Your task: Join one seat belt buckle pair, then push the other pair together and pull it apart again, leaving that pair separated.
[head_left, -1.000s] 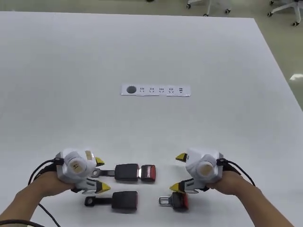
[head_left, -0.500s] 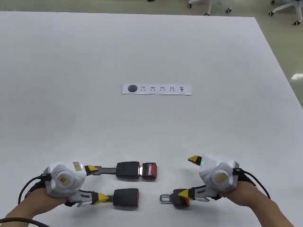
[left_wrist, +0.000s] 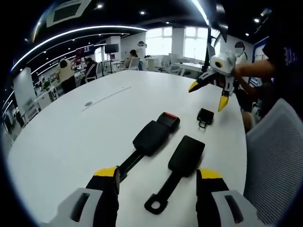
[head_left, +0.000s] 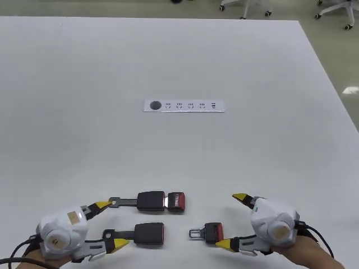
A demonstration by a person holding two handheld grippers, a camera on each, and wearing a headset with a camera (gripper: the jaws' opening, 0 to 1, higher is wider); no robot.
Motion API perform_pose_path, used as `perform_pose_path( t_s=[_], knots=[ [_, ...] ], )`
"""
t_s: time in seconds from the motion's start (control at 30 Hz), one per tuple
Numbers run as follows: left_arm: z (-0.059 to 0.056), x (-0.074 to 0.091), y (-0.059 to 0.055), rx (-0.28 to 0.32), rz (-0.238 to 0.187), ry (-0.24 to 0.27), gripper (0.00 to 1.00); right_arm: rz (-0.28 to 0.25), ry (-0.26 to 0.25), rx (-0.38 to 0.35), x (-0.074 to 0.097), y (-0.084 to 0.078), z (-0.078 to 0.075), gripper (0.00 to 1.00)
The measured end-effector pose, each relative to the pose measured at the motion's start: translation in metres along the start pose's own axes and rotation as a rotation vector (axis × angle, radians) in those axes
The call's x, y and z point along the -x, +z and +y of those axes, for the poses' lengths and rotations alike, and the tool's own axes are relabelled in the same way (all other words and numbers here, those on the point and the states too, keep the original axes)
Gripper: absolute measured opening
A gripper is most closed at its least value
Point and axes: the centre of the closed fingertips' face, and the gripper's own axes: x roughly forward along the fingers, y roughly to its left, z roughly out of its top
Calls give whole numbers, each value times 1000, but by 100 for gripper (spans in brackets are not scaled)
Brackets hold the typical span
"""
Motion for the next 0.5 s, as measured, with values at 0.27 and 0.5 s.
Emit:
perform_pose_path(
  t_s=[0.27,0.5],
  knots=[
    [-10,6,-9,33,-28,14,81,-47,-17,-31,9,-6,10,94],
    [-9,12,-11,34,-46,31,97,-64,-29,-39,14,-6,11,99]
  ],
)
